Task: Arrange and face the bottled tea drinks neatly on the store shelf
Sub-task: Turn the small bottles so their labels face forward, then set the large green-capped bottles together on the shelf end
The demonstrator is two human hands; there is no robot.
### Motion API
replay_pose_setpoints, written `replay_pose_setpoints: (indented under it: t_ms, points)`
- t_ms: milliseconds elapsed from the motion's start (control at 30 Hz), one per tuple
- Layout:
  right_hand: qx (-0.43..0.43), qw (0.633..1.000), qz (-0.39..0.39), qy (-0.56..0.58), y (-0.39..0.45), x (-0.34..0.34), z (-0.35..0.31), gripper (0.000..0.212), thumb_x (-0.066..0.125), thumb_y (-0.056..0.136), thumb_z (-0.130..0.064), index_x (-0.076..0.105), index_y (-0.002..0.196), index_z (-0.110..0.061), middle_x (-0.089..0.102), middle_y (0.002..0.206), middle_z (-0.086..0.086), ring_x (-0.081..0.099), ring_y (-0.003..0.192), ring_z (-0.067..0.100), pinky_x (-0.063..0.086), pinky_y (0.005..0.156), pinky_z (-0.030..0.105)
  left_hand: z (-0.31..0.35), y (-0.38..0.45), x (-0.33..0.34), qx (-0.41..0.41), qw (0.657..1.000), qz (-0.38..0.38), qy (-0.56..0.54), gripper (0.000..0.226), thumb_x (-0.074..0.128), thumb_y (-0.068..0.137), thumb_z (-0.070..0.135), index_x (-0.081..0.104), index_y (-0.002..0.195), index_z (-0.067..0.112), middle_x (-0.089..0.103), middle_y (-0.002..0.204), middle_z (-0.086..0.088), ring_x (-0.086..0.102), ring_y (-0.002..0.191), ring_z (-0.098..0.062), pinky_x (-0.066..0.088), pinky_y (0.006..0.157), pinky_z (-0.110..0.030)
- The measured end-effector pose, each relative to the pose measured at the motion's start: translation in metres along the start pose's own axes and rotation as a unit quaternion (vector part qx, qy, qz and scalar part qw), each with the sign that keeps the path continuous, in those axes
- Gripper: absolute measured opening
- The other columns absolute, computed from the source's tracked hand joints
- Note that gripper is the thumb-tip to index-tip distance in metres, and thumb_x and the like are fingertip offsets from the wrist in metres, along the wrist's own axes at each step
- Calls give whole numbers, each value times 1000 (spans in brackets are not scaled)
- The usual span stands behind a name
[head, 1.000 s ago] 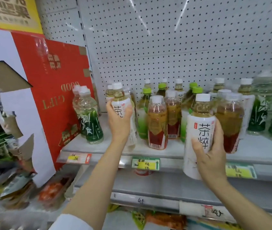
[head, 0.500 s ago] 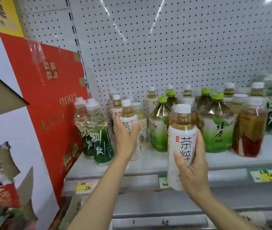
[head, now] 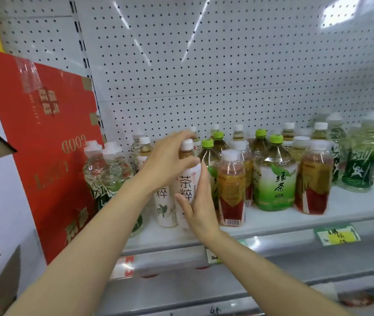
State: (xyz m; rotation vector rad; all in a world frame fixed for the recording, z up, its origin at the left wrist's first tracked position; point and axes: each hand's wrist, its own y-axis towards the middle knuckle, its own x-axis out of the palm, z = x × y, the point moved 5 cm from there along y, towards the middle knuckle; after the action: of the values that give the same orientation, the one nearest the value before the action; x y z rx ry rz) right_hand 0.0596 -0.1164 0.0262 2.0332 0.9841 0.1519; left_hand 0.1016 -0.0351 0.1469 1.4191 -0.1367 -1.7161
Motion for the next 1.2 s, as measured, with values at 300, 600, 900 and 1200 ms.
replay_pose_setpoints:
  t_ms: [300, 600, 900, 1200]
  points:
    - [24, 993, -8, -114, -6, -15, 14, 80, 69, 92, -27, 23, 156, -14, 32, 158, -2, 22, 143, 2, 16, 111, 7, -11, 19, 21, 19, 999, -8, 46, 45, 73, 87, 25, 62, 131, 25, 56, 131, 3, 49, 122, -15, 32, 96, -23]
    - [-66, 956, 172, -228, -4, -88, 11, 73, 80, 77, -25, 47, 142, -13, 47, 137, 11, 42, 126, 26, 38, 109, 38, -4, 33, 21, 5, 991, -56, 117, 21, 74, 85, 27, 69, 105, 28, 54, 116, 4, 55, 108, -16, 43, 87, -30]
    - [129, 987, 51, -77, 0, -84, 48, 115, 81, 79, -22, -3, 149, -58, 46, 131, -5, 47, 117, 9, 42, 107, 43, 25, 86, 41, -20, 970, -89, 227, 60, 67, 90, 40, 44, 142, 23, 54, 136, -6, 56, 118, -27, 49, 87, -40]
    - [47, 997, 65, -13, -12, -166, 29, 106, 80, 80, -15, 10, 156, -42, 26, 145, -41, 28, 139, -10, 29, 113, 25, 36, 109, 80, -73, 931, -174, 312, 12, 61, 94, 19, 60, 97, 7, 50, 75, -3, 56, 80, -23, 42, 64, -33]
